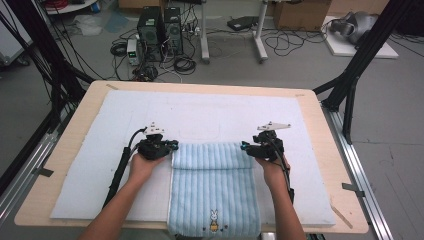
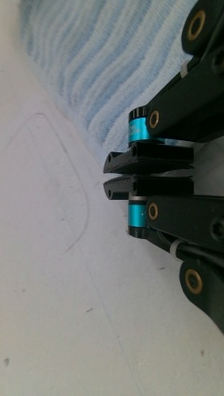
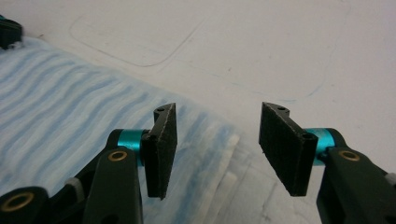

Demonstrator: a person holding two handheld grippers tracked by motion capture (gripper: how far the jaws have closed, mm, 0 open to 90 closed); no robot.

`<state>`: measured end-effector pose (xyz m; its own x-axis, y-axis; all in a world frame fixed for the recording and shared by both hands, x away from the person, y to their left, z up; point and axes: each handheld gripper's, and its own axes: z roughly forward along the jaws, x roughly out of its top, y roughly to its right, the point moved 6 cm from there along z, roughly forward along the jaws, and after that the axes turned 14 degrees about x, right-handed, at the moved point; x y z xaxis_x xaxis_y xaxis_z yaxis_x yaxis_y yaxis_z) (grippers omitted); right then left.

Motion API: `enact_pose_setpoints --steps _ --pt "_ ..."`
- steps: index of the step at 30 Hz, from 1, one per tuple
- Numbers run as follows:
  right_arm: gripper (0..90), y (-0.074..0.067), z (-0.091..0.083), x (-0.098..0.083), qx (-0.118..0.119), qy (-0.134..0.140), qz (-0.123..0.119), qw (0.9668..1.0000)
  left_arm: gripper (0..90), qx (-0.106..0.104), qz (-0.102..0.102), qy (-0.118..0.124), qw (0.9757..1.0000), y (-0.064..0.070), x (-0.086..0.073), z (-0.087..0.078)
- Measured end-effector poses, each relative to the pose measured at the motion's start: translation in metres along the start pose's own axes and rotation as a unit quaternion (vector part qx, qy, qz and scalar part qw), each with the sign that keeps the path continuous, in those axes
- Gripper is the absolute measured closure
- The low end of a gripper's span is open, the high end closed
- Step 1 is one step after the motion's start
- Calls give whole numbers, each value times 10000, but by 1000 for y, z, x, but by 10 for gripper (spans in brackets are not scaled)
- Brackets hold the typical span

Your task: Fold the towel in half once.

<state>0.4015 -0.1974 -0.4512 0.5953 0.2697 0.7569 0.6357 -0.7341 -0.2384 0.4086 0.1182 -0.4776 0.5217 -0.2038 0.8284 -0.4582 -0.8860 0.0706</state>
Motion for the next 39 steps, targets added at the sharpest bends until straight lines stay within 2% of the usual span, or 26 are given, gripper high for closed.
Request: enact_pose_setpoints --steps 2,3,7,9,10,12,14,17,23,26,28,30,32,34,39 --pt "474 5 5 3 -44 -55 60 10000 852 -7 -164 111 9998 -2 4 -2" --pt "502 6 8 4 -39 -105 54 9999 852 11 -183 133 9997 -2 4 -2" --pt "503 7 26 3 80 -401 61 9991 852 -63 -358 204 9991 -4 8 -5" --pt "508 9 36 -1 137 -568 144 9982 852 -110 -431 253 9987 -4 9 -6" --pt "580 9 39 -3 190 -570 214 9980 852 -130 -445 276 9985 -4 10 -7" --pt "795 7 39 -4 440 -520 218 9974 853 -158 -456 298 9984 -4 11 -10" --pt "844 5 36 -3 416 -430 0 9982 852 -196 -456 361 9981 -3 13 -13" --pt "849 0 29 1 348 -309 -165 9988 853 -271 -462 421 9977 -1 16 -18" --pt "844 -12 8 8 360 -7 -300 9989 852 -432 -441 572 9965 6 21 -31" --pt "845 -21 -5 9 453 102 -386 9982 852 -559 -529 690 9946 8 23 -40" --pt "844 -27 -13 9 474 149 -470 9977 852 -593 -469 715 9946 9 22 -46" --pt "844 -32 -20 5 513 155 -540 9971 852 -641 -442 678 9947 11 19 -51" --pt "844 -36 -24 -2 569 191 -548 9967 852 -761 -515 673 9935 13 15 -55" --pt "844 -39 -26 -10 561 189 -572 9966 852 -802 -402 628 9940 17 11 -59" --pt "837 -49 -34 -28 717 304 -544 9955 852 -950 -268 580 9934 28 0 -70"
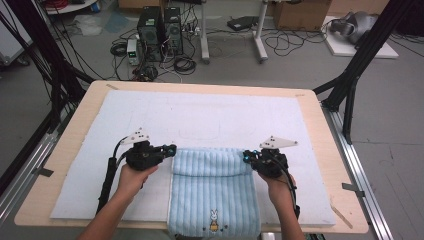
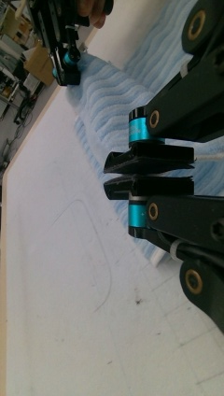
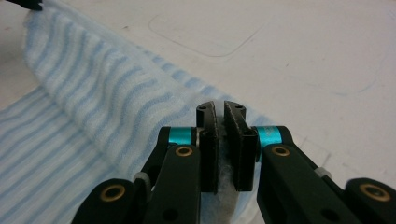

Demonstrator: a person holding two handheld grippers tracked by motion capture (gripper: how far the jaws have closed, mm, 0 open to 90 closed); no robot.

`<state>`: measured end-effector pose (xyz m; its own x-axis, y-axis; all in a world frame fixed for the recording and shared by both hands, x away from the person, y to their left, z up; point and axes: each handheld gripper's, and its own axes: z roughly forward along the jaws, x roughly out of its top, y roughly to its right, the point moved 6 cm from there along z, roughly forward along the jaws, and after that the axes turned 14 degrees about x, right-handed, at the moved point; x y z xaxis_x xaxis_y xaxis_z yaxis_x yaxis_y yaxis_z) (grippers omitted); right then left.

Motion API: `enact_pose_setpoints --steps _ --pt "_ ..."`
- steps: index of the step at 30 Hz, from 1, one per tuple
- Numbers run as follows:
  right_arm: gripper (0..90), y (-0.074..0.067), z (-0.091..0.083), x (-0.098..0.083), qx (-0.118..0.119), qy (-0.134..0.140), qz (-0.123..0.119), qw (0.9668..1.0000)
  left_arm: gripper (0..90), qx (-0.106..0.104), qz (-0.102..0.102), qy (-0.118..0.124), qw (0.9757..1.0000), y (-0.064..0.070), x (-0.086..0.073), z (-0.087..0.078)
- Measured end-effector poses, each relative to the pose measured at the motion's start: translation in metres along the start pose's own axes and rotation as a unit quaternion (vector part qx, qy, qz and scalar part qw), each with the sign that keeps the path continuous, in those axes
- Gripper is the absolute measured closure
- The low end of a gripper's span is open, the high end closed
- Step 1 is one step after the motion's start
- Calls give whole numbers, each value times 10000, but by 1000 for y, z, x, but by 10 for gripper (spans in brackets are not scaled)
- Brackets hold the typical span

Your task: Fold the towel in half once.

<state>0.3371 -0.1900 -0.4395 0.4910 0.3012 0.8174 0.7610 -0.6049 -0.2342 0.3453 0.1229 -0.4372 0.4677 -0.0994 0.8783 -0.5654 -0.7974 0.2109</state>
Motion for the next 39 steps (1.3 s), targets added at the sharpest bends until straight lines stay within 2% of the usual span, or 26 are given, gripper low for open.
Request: enact_pose_setpoints --steps 5,8,12,15,22,23,24,25,27,30,32,33,36,39 --pt "834 -17 -8 -15 80 -32 -107 9999 850 -124 56 -25 9999 8 -14 -10" --pt "834 -24 -9 -26 79 -96 -102 9999 850 -65 242 -160 9996 10 -24 -13" --pt "831 -30 -9 -38 73 -154 -133 9998 849 -159 246 -247 9993 13 -34 -18" --pt "827 -32 -10 -45 98 -172 -45 9998 848 -275 215 -253 9991 17 -40 -23" --pt "793 -38 -19 -53 90 -250 -86 9996 830 -540 178 -257 9980 24 -53 -31" --pt "770 -39 -21 -54 98 -212 -64 9997 802 -534 182 -253 9981 24 -53 -32" --pt "759 -40 -24 -53 89 -156 -68 9998 738 -483 152 -220 9985 22 -52 -32" --pt "735 -39 -28 -51 84 -56 -35 9999 673 -439 129 -163 9988 20 -50 -33" --pt "685 -36 -35 -45 40 150 69 9999 599 -316 3 25 9995 14 -44 -34" --pt "621 -29 -42 -33 -105 456 212 9987 549 -139 -153 189 9996 2 -35 -35" --pt "603 -22 -43 -26 -276 556 174 9979 545 -56 -224 267 9994 -4 -31 -34" --pt "605 -18 -41 -24 -345 522 165 9979 544 7 -256 281 9993 -8 -30 -33" --pt "656 -6 -25 -21 -486 141 119 9986 542 135 -312 315 9989 -15 -26 -29" --pt "686 0 -5 -23 -417 -196 150 9988 542 222 -392 419 9981 -21 -24 -27"
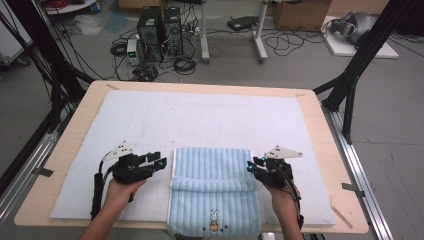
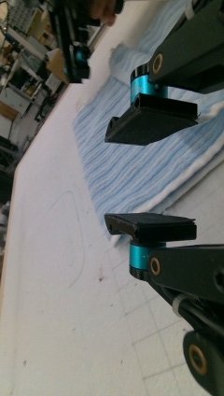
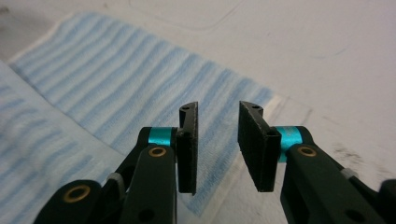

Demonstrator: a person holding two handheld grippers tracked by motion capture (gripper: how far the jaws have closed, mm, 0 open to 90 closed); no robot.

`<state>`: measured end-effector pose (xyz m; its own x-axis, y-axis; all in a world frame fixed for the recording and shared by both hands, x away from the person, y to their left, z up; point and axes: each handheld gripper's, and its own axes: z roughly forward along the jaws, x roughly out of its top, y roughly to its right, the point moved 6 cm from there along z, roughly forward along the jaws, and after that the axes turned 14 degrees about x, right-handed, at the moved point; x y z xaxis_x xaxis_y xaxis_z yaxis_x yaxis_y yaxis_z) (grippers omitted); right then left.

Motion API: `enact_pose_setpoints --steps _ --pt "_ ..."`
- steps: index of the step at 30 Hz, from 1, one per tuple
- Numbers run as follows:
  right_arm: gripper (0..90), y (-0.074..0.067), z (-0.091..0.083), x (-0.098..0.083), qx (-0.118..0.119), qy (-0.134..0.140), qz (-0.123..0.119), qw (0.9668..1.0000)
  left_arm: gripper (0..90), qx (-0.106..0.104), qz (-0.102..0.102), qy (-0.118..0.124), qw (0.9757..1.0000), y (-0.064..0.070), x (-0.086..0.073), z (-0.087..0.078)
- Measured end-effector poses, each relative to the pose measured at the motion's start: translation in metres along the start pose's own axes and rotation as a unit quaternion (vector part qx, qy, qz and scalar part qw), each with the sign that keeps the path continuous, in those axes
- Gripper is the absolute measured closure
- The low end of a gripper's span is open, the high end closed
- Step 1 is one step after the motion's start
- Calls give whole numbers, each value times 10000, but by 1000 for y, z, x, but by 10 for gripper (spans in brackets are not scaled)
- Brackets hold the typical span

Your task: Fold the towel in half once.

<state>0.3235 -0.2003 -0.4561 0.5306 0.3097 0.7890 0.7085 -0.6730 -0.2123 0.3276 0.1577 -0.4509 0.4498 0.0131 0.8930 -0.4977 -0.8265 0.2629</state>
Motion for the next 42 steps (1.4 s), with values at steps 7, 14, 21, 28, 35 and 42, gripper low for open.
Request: enact_pose_setpoints --steps 7,14,21,28,35,42 --pt "727 -15 20 -18 248 -491 -189 9983 534 120 25 -53 9999 -6 -1 3" --pt "774 -33 10 -32 449 -559 -351 9968 528 165 52 -82 9998 -7 -2 5" --pt "773 -56 -7 -53 564 -563 -450 9958 524 190 95 -83 9997 -8 -2 4" --pt "735 -72 -25 -61 825 -421 -543 9942 515 242 19 -47 9997 -10 -1 5" --pt "623 -49 -32 -42 253 150 -333 9990 507 283 -60 -153 9995 -12 -3 10" --pt "386 -15 -24 -16 -466 479 -26 9978 439 328 -80 -503 9982 -15 -1 25"
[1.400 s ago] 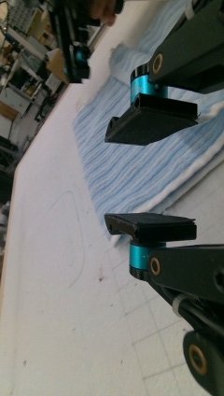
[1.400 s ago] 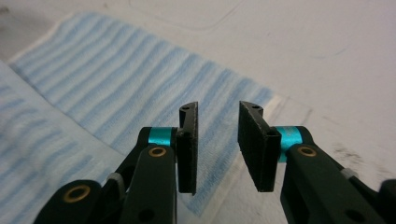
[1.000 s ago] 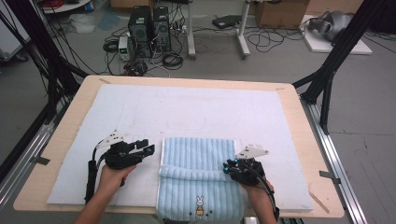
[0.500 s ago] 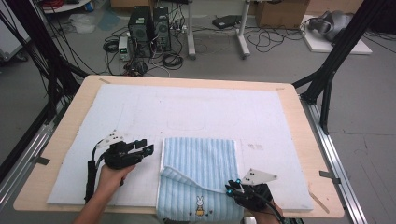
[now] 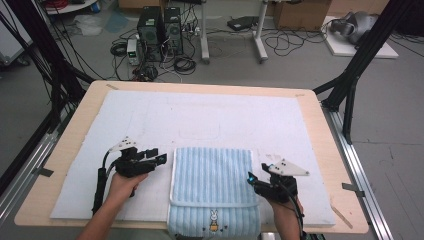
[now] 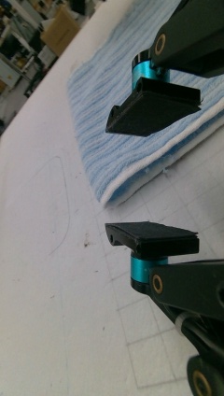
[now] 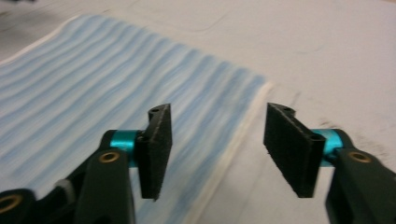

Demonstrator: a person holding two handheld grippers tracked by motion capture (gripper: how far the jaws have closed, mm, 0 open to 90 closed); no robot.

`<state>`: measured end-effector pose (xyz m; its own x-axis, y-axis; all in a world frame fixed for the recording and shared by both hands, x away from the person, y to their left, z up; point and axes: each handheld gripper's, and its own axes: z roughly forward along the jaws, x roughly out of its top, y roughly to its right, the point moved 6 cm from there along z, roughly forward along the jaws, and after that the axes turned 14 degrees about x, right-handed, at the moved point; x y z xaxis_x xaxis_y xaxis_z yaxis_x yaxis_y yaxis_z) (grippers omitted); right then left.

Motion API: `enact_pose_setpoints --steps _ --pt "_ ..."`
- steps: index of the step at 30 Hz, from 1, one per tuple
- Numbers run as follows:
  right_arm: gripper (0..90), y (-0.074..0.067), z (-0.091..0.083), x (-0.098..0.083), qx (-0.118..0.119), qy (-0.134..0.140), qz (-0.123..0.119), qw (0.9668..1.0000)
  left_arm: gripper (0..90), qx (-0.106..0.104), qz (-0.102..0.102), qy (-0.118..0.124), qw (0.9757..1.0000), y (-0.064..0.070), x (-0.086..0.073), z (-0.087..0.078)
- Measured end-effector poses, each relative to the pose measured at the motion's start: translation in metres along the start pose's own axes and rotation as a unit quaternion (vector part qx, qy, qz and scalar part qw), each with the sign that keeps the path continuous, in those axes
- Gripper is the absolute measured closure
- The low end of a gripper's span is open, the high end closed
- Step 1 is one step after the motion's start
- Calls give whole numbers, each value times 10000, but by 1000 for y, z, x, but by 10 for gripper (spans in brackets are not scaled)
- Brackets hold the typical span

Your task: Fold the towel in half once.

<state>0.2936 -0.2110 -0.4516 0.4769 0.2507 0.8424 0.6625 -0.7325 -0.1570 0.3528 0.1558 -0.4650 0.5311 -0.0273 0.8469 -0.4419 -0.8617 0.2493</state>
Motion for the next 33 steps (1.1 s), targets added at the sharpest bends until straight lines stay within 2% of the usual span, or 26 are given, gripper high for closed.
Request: enact_pose_setpoints --steps 2,5,7,11,14,16,19,21,22,23,25,26,27,29,31,32,33 --pt "358 10 7 6 -83 -41 68 9999 405 -67 -5 100 9999 3 6 4" --pt "319 20 18 11 -131 -169 132 9997 329 23 61 54 10000 5 15 13" --pt "305 25 24 13 -117 -244 145 9995 325 122 -5 -18 9999 6 20 19" --pt "282 34 33 15 -108 -333 237 9991 327 158 136 -149 9997 10 25 31" --pt "281 38 41 14 -33 -491 261 9985 337 246 220 -338 9989 12 20 41" --pt "303 40 47 12 -46 -653 298 9974 344 349 277 -532 9976 12 14 47" --pt "394 41 51 7 -95 -869 382 9954 370 437 443 -742 9953 16 7 54" --pt "454 41 53 5 -72 -991 334 9945 389 437 551 -860 9938 20 3 57" --pt "481 41 55 3 -36 -1087 343 9935 405 499 657 -855 9929 22 1 59" --pt "486 41 57 2 -23 -1080 388 9934 419 660 815 -847 9909 23 0 58" --pt "507 41 56 1 -2 -1051 521 9931 542 925 1007 -784 9875 25 -1 57" --pt "521 42 56 2 -1 -1060 513 9930 588 999 1060 -731 9866 26 -2 57" --pt "530 42 56 2 -30 -1053 563 9928 650 973 1063 -720 9869 27 -3 56" --pt "568 41 56 2 -37 -1067 505 9930 798 824 1059 -725 9883 30 -5 55" --pt "655 39 56 2 30 -1053 482 9933 841 842 1103 -730 9876 31 -5 55" --pt "694 37 56 2 100 -1057 495 9931 845 806 1003 -746 9889 30 -5 56" --pt "774 36 57 3 145 -1064 482 9930 849 747 896 -774 9902 29 -4 56"
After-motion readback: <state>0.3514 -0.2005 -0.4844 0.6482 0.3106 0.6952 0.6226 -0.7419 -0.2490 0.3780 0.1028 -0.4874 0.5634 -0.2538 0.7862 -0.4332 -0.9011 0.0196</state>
